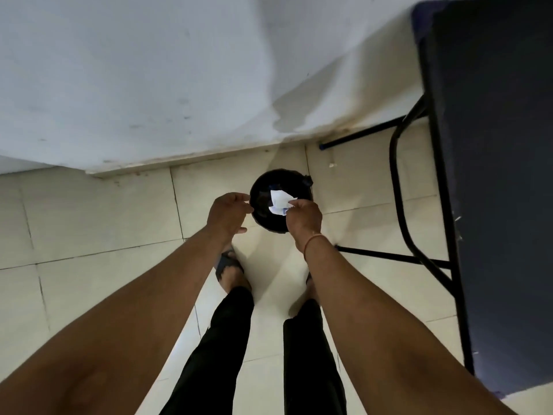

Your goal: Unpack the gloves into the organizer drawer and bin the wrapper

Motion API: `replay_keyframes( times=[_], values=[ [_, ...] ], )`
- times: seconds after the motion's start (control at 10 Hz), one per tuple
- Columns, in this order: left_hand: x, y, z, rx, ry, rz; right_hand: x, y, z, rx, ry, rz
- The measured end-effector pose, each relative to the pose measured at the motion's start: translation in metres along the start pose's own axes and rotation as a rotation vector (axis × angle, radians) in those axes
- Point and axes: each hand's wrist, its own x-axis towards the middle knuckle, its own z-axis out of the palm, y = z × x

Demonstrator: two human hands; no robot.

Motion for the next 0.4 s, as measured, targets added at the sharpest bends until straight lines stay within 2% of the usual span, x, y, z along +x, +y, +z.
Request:
replay_keyframes(
  times=[0.2, 0.4],
  values=[
    [0.064, -0.028, 0.014, 0.046, -0.003, -0.023, 0.071, 0.033, 0.033, -0.027, -0.177, 0.007],
    [0.091, -0.037, 0.023, 0.097, 0.02, 0.024, 0.098, 0.048, 0.047, -0.04, -0.107, -0.02]
  ],
)
